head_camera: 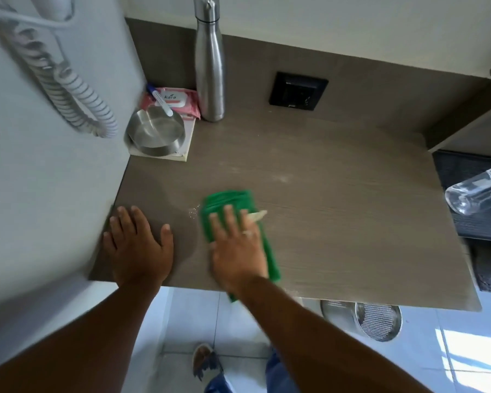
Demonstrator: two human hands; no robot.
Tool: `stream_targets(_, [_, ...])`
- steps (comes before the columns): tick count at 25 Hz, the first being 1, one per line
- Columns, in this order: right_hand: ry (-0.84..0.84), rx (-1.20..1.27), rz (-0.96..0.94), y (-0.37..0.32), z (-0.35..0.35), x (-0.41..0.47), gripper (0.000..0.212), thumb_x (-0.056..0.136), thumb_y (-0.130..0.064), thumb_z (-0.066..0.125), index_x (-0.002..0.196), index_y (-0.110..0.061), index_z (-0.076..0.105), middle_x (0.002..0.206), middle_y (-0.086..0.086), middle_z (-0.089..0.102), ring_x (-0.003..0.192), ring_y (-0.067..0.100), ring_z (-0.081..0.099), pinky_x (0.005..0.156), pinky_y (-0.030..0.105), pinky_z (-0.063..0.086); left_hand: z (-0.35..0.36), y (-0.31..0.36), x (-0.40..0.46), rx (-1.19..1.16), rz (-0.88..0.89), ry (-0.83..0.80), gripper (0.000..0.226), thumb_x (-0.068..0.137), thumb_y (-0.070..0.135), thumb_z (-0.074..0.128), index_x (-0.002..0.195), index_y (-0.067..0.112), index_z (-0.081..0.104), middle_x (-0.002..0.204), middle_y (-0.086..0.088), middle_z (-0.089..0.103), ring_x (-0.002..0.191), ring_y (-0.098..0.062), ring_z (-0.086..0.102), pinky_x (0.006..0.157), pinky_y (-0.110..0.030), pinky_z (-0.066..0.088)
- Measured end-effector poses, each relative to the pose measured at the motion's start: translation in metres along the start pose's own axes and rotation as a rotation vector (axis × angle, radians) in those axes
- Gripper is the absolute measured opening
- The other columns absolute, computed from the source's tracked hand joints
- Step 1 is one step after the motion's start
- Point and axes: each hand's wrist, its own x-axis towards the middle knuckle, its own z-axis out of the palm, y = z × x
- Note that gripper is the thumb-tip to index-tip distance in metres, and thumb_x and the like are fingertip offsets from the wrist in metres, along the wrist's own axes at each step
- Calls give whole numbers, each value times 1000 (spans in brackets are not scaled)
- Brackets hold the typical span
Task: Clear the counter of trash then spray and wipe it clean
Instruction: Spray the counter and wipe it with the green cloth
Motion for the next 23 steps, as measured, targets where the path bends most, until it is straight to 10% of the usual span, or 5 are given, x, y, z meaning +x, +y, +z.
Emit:
stream_targets(4, [-63, 52, -300, 4, 2, -33, 59, 94, -47, 32, 151, -34, 22, 162, 1, 17, 149, 31, 13, 120, 47, 11, -3, -2, 2, -5, -12, -27, 74, 90, 48, 34, 145, -1, 31, 151, -29, 32, 137, -45, 31, 111, -56, 22])
stream_targets(14, [35, 19, 420, 190, -41, 143, 69, 91, -55, 21, 154, -28, 16, 163, 11, 13, 146, 41, 15, 119, 50, 16, 11, 0, 7, 41, -24, -11, 76, 88, 49, 33, 145, -2, 33, 151, -28, 32, 138, -44, 29, 112, -54, 21])
stream_targets(19, [47, 20, 208, 106, -47, 240, 64, 94, -48, 25, 154, -26, 16, 163, 9, 14, 144, 43, 17, 115, 51, 19, 9, 2, 5, 66, -33, 11, 78, 88, 51, 30, 146, 0, 33, 154, -26, 30, 140, -43, 28, 114, -54, 20])
stream_targets(23, [5, -71, -206, 62, -26, 128, 62, 94, -49, 26, 152, -26, 23, 158, 9, 30, 136, 42, 34, 105, 51, 37, 0, 8, 2, 51, -48, -28, 79, 87, 51, 29, 147, 0, 33, 153, -27, 30, 140, -44, 28, 114, -55, 21])
